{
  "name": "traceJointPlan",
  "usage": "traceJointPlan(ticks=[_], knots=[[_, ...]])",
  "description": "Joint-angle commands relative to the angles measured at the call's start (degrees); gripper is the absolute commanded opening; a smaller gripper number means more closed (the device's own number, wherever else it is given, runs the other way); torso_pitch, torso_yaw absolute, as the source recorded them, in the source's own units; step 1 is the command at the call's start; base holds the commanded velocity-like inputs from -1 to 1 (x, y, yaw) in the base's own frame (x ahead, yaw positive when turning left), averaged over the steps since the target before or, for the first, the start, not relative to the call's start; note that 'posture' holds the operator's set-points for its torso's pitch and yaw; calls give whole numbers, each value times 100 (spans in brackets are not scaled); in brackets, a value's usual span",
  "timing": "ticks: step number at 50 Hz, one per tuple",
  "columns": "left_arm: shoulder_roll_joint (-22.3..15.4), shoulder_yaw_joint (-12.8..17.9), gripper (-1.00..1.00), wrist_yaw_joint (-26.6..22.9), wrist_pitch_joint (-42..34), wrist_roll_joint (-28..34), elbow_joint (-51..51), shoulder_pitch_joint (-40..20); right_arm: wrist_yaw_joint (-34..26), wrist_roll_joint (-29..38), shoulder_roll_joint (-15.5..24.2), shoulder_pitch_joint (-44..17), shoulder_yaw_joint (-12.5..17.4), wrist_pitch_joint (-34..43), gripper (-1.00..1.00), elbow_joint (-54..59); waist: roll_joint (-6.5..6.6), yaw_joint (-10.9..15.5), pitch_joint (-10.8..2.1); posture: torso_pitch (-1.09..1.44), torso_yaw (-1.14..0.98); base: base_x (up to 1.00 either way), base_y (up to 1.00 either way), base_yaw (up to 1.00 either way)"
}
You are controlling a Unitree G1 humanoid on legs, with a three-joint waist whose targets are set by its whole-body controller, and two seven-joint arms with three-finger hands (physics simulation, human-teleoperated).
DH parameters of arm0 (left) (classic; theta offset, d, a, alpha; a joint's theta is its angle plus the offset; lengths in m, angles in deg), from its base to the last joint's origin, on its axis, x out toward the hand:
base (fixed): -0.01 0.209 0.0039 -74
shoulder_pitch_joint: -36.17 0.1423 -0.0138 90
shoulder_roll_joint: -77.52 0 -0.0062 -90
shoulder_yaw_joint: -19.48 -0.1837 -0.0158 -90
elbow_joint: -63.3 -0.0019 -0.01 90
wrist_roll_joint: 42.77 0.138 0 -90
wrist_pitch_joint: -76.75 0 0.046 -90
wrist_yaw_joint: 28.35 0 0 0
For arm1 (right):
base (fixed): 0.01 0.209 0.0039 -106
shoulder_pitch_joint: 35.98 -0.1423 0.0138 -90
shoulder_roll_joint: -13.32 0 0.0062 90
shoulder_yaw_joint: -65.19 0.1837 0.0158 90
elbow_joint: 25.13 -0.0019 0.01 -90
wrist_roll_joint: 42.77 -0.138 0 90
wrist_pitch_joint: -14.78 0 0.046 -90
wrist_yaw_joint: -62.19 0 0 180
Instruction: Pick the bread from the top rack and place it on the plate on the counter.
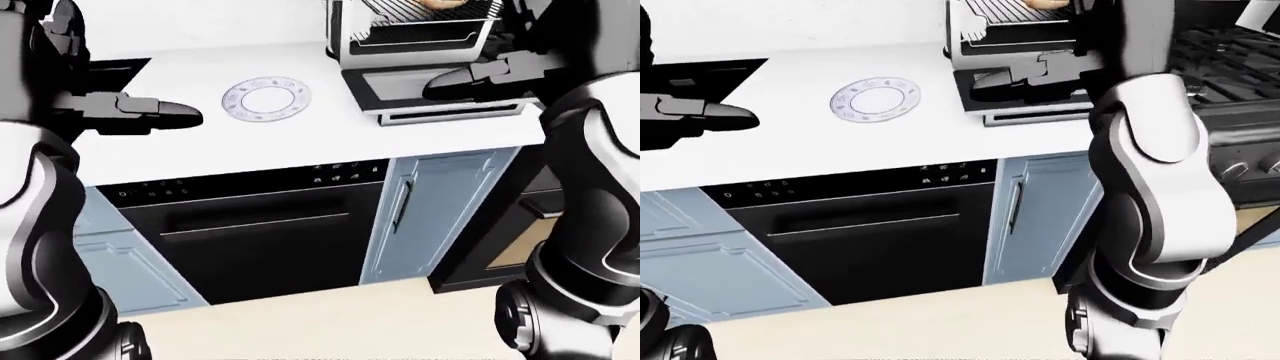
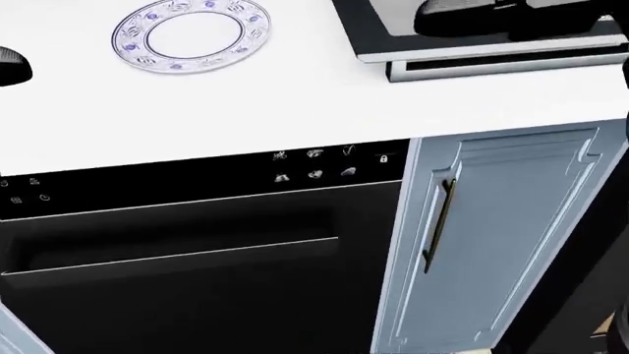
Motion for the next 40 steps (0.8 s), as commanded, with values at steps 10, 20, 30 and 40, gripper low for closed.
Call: traceJointPlan(ticks=[10,20,30,40], knots=[[-49,23,100,-3,100,26,77,-117,153,-15,247,-318,22,-102,100,130,-320,25,-87,0,0,0,0,0],[-64,43,100,-16,71,6,120,-106,140,-33,285,-393,50,-140,100,162,-67,-10,-322,0,0,0,0,20],[-85,51,100,-18,42,-8,152,-105,151,-38,340,-428,44,-133,100,178,77,23,-392,0,0,0,0,23],[-106,39,100,-25,58,5,110,-139,124,69,396,-508,48,-83,100,212,-182,72,-209,0,0,0,1,0]])
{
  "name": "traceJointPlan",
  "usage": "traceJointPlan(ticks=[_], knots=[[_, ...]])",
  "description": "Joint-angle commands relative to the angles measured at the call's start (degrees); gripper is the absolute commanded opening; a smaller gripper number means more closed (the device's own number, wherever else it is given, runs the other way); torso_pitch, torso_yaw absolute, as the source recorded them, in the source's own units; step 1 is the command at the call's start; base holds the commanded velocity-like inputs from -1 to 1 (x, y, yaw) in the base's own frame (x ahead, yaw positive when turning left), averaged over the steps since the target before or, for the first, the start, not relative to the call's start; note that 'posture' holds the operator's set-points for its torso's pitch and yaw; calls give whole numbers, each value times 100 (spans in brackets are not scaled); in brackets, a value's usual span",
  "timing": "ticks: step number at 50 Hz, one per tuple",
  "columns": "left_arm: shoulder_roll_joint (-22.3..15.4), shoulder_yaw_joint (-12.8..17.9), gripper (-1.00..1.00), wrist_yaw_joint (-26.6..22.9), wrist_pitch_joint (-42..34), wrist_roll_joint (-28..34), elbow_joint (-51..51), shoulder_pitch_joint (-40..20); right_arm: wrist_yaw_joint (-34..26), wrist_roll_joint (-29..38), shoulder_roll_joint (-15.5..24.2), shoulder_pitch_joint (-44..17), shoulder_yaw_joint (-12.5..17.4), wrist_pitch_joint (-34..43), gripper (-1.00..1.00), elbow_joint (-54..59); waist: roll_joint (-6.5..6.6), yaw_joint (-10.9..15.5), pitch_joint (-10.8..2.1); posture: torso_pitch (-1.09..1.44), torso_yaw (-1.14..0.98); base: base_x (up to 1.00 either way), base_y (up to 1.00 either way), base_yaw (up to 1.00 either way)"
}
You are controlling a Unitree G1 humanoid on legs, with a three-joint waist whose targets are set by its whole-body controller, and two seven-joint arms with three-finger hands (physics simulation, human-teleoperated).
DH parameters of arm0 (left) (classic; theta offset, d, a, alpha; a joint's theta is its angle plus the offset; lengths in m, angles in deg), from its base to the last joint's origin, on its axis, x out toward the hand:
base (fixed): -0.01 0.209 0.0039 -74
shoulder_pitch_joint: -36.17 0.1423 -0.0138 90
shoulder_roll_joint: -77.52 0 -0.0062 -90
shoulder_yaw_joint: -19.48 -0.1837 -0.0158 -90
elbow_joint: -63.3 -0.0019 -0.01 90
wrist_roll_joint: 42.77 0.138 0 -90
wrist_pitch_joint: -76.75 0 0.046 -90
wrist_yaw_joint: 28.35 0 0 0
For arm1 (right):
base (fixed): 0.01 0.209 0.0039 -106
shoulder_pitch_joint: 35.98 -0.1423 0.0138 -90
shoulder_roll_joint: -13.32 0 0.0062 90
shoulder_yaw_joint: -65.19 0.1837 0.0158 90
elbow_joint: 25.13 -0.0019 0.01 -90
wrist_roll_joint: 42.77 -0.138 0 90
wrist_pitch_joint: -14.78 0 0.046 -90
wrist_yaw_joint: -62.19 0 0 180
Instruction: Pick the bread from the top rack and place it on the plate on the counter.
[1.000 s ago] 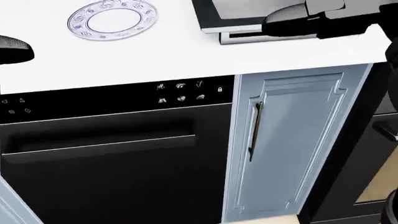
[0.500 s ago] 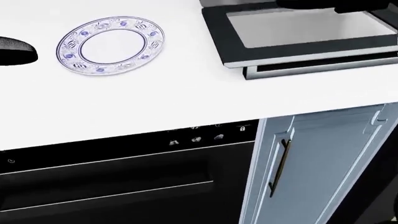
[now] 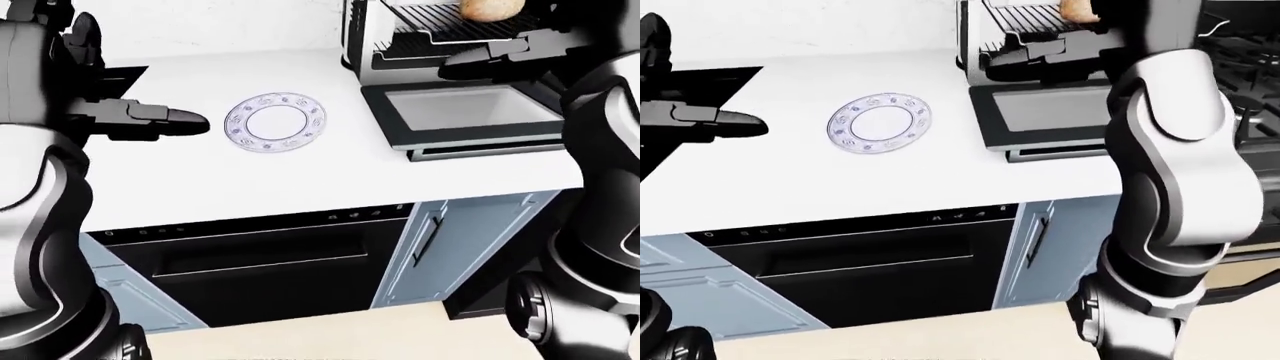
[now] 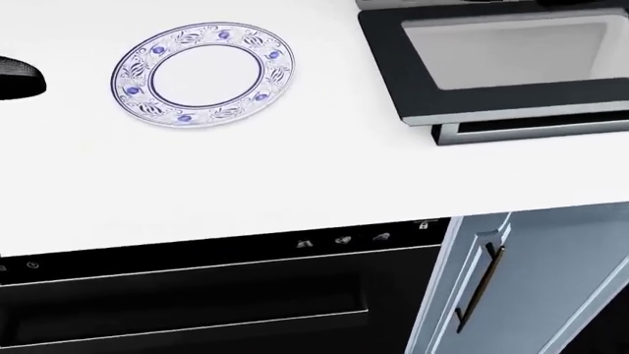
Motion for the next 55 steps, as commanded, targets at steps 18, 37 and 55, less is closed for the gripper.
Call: traceJointPlan(ticks=[18,37,55], knots=[[-173,167,100,31,155,29,172,-209,46,-135,82,-241,44,-157,100,-211,30,-68,-221,0,0,1,0,0],[-142,119,100,36,185,91,157,-205,50,-219,95,-149,83,-164,100,-305,-154,-27,-185,0,0,12,0,0],[-188,116,100,-17,152,119,126,-298,91,-281,124,-187,67,-166,100,-286,266,-55,-221,0,0,19,0,0]])
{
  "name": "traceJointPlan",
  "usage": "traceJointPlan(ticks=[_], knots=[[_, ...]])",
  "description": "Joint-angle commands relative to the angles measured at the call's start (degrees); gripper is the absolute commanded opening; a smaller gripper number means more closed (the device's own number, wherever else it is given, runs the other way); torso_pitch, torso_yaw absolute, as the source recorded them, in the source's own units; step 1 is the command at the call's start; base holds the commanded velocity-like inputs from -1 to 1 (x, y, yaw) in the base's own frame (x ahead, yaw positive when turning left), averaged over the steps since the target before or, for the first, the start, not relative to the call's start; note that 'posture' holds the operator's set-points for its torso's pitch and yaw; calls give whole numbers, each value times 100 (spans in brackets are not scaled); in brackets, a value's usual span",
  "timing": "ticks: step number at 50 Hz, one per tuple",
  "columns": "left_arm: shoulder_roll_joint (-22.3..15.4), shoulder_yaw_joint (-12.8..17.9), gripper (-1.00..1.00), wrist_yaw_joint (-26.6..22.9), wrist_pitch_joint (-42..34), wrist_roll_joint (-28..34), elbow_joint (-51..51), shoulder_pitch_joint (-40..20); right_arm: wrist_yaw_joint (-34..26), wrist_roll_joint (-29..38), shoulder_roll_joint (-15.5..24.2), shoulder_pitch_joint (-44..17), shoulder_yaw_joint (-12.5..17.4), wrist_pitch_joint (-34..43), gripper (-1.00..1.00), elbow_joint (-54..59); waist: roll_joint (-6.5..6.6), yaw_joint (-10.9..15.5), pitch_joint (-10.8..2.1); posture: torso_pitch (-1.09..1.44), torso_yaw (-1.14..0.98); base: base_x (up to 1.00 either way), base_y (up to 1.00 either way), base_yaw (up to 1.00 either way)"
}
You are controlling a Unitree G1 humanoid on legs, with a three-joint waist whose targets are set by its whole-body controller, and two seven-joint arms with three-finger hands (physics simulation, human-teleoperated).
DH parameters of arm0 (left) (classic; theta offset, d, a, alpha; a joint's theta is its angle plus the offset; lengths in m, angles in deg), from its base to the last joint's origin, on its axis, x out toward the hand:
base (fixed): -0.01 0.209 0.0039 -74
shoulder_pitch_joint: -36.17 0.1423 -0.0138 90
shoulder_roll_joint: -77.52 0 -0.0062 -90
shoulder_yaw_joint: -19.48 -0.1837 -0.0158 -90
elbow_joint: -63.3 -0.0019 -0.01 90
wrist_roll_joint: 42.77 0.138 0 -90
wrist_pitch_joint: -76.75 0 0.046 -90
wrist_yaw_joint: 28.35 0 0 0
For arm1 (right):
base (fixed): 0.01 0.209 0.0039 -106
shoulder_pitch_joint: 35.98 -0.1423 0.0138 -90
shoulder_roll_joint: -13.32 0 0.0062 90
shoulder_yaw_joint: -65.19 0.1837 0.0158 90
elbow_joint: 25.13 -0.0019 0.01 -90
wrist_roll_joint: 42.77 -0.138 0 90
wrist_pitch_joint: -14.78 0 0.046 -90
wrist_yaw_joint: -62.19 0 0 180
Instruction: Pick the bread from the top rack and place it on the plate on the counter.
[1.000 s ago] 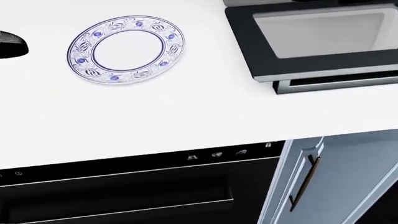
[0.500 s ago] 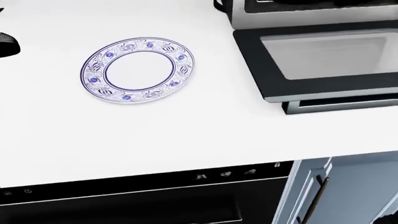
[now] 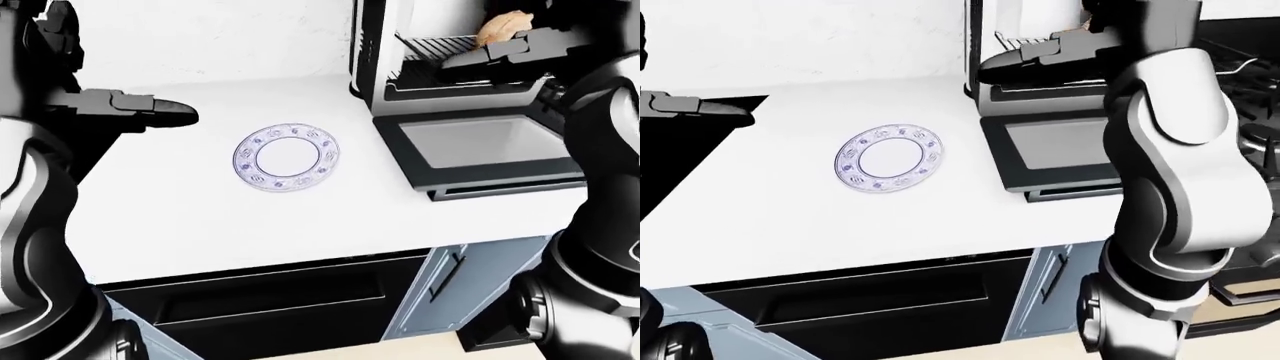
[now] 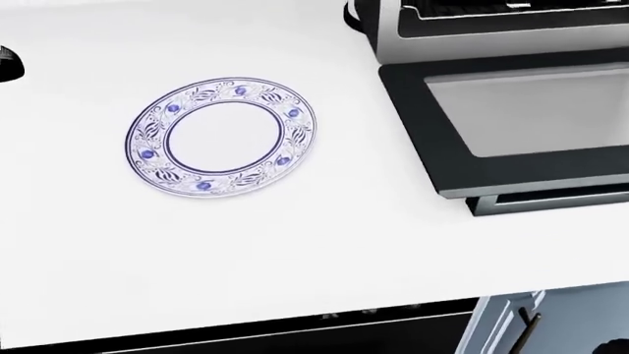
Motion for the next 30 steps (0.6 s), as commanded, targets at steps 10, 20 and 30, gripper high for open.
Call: traceJointPlan(ticks=[10,20,30], knots=[[-77,70,100,-9,222,-10,143,-95,30,118,46,-214,75,-132,100,-77,-461,8,20,0,0,17,0,0],[-92,90,100,25,222,-43,168,-68,-11,213,65,-226,70,-125,100,-76,-130,-92,-82,0,0,0,0,0],[-73,77,100,42,276,-41,147,-20,-56,260,200,-420,79,6,100,35,-213,-37,-118,0,0,0,0,0]])
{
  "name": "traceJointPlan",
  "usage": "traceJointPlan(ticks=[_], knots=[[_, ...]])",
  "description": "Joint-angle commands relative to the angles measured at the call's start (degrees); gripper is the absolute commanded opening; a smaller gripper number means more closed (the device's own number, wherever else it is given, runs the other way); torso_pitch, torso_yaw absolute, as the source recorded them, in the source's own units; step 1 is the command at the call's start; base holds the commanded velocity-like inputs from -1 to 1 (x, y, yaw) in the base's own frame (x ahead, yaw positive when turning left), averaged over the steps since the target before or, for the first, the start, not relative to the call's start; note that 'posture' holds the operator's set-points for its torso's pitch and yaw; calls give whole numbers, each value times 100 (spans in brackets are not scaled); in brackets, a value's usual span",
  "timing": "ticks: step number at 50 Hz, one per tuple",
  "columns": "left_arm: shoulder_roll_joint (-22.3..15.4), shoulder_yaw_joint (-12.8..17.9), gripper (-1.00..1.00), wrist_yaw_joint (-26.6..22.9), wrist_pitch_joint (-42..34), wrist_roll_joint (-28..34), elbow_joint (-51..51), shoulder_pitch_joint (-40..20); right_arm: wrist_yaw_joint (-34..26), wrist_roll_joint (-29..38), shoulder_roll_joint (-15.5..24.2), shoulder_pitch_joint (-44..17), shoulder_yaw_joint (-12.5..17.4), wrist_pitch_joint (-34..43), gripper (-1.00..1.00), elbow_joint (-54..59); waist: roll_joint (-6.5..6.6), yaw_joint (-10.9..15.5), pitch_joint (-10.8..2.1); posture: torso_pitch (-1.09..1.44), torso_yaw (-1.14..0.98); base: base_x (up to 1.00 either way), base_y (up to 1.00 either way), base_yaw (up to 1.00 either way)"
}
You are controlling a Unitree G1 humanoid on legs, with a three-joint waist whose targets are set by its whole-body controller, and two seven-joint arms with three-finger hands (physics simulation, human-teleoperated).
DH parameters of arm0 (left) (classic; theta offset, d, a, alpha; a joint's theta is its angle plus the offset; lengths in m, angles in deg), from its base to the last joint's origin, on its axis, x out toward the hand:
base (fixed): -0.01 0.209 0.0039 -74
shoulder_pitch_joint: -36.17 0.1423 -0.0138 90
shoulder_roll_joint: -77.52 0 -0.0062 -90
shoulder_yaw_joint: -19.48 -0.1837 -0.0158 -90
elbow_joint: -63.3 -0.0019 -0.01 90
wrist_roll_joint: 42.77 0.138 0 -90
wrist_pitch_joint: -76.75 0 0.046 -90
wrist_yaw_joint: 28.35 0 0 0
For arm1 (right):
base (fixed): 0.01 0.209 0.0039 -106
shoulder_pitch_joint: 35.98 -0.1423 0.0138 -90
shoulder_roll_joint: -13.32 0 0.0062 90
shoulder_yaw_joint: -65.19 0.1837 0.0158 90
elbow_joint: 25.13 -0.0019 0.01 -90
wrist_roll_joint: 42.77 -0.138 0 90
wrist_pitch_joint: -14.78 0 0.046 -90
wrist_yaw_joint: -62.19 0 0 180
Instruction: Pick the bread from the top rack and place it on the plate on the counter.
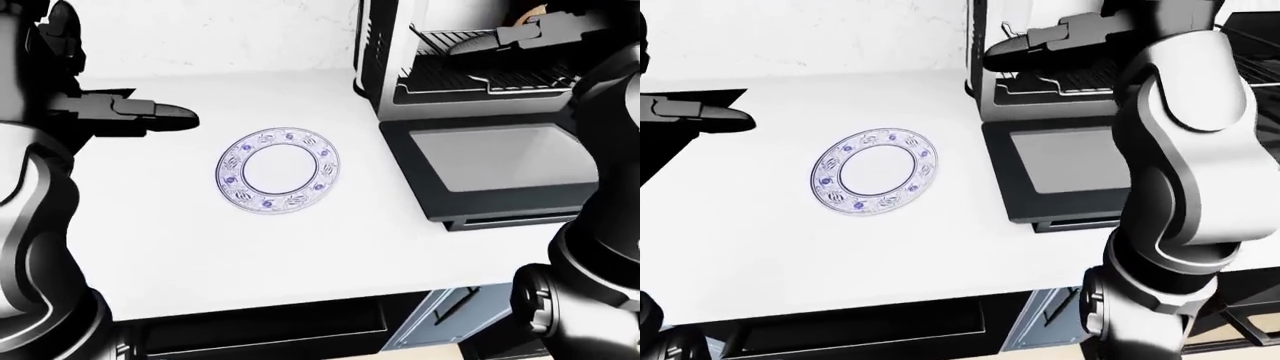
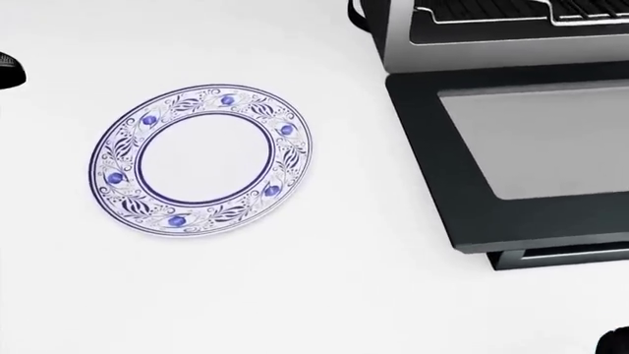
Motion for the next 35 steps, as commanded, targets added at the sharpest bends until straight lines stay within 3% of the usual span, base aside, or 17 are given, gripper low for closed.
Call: traceJointPlan(ticks=[1,13,22,35], knots=[[-77,53,100,19,167,26,107,-144,-6,64,125,-252,89,-47,100,-29,24,-5,-153,0,0,0,0,0],[-40,-4,100,11,237,56,-4,-203,-289,469,355,-631,-3,324,100,327,32,5,-111,0,0,0,0,0],[14,-40,100,-18,362,131,-73,-152,-598,991,566,-1260,-80,421,100,1290,56,-8,-96,0,0,0,0,0],[88,-89,100,-21,442,199,-137,-148,-835,1864,844,-2239,-248,-610,100,3748,89,-27,-121,0,0,0,0,0]])
